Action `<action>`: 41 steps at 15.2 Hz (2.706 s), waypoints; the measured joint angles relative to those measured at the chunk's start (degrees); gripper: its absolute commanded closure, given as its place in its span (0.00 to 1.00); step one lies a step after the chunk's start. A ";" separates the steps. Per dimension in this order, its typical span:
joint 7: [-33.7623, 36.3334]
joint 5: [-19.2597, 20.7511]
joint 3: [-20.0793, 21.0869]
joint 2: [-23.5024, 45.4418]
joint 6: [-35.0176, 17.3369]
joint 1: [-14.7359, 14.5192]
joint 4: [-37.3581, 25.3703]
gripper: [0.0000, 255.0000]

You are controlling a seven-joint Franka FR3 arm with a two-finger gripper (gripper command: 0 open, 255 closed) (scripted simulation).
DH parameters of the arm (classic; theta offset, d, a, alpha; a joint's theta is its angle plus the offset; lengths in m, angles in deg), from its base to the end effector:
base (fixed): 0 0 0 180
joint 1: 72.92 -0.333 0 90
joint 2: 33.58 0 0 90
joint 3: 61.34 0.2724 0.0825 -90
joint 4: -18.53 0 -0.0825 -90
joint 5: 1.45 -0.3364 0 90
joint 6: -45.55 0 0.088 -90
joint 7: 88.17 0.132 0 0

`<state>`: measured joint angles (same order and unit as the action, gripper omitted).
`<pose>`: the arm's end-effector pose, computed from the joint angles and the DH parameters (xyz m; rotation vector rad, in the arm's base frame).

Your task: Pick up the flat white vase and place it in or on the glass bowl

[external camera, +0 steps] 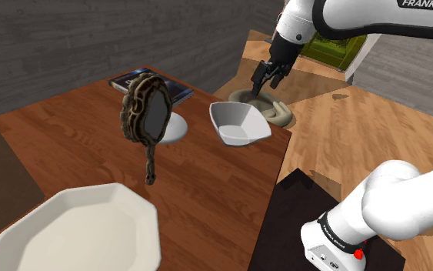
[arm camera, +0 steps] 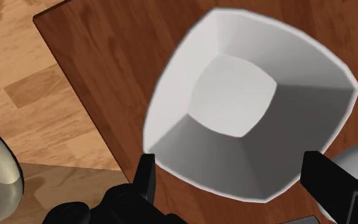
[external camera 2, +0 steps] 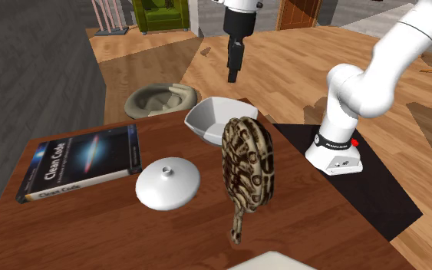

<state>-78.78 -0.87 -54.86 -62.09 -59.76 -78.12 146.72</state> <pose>0.3803 0.0820 0.5125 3.0910 0.0481 0.1628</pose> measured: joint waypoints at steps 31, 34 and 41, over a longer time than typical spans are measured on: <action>21.45 9.31 13.55 46.53 -5.79 -9.89 -34.50 0.00; 21.51 9.34 13.55 46.56 -6.09 -9.90 -34.24 0.00; 21.52 9.37 13.52 46.51 -6.12 -9.87 -34.24 1.00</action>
<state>-57.26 8.50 -41.34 -15.58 -65.88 -88.00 112.48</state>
